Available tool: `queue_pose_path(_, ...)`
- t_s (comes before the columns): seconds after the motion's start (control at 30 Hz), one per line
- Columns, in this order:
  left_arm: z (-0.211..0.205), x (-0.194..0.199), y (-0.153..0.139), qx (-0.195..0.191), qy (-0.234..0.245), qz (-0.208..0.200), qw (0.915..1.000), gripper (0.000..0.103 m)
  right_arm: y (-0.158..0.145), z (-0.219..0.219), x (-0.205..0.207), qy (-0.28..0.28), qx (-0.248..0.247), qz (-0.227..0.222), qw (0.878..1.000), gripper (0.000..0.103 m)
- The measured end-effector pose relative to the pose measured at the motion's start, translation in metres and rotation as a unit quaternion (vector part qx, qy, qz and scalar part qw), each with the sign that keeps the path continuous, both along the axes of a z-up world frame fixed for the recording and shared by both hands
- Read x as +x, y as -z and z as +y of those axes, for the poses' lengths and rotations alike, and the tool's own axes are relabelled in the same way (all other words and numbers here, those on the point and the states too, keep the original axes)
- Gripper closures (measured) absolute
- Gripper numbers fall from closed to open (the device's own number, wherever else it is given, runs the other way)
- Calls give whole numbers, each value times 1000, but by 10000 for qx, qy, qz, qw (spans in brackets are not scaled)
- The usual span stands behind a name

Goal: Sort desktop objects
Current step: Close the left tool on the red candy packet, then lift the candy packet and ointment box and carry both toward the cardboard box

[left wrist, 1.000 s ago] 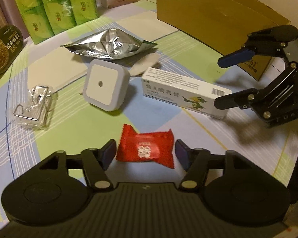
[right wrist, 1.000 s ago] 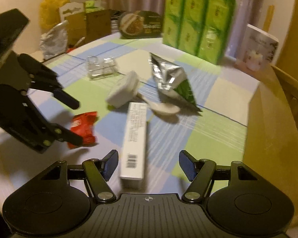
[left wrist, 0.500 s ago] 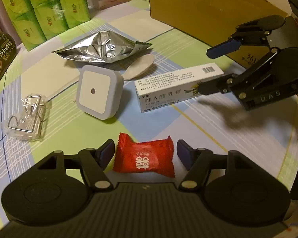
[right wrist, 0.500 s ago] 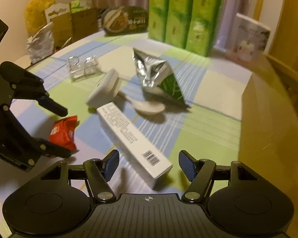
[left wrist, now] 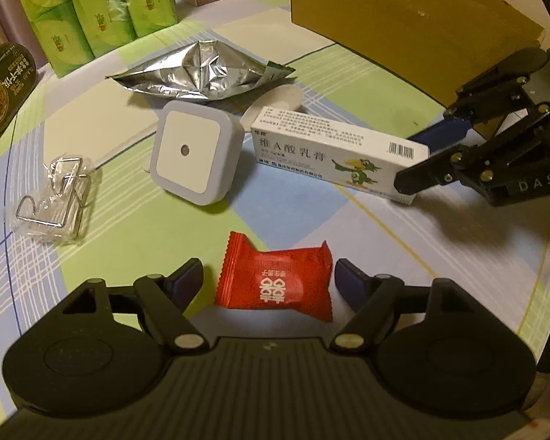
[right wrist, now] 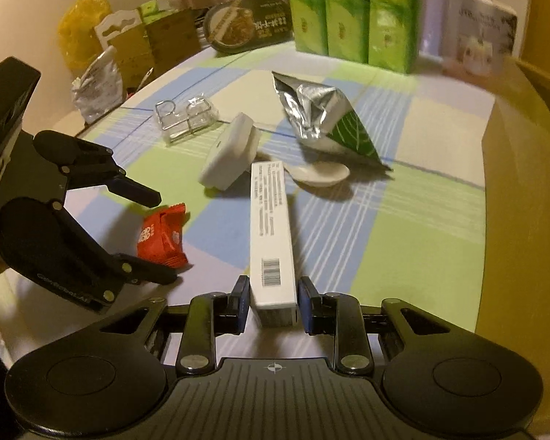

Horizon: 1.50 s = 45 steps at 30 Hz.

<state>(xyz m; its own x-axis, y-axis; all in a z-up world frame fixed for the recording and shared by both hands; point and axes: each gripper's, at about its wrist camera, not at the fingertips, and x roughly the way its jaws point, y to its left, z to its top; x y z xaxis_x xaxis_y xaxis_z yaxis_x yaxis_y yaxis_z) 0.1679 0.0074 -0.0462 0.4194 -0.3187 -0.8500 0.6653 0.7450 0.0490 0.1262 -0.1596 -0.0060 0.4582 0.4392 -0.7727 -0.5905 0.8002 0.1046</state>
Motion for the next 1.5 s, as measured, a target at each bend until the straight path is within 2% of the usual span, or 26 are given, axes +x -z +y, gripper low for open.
queue_pose_path(0.2, 2, 6, 3, -172, -37, 198, 9996, 30, 2, 6, 5, -41, -6, -77, 10000, 68)
queue_pose_path(0.3, 1, 4, 0, -203, 67, 219, 9995, 45, 3, 8, 8, -67, -26, -111, 9999, 63)
queue_pose_path(0.37, 1, 4, -3, -216, 101, 266, 9994, 61, 4, 10, 11, -68, -29, -143, 9999, 52)
queue_pose_path(0.5, -2, 4, -5, -118, 167, 284, 9994, 63, 6, 16, 15, -153, -103, -208, 9996, 52)
queue_pose_path(0.83, 7, 8, -11, -184, 21, 191, 9996, 66, 9, 26, 26, -286, -131, -191, 9993, 52)
queue_pose_path(0.93, 8, 9, -13, -217, -1, 178, 9996, 66, 13, 32, 32, -323, -207, -173, 9991, 52)
queue_pose_path(1.0, 7, 10, -12, -210, -13, 189, 9996, 66, 17, 35, 34, -319, -277, -145, 9990, 59)
queue_pose_path(1.07, 7, 11, -12, -211, -35, 220, 9995, 66, 21, 36, 36, -301, -367, -97, 9988, 79)
queue_pose_path(1.17, 7, 13, -12, -204, -86, 235, 9995, 66, 19, 33, 36, -203, -349, -80, 9992, 80)
queue_pose_path(1.5, 0, 18, -37, -526, -299, 31, 9982, 67, -17, 20, 21, 93, -4, -592, 9982, 80)
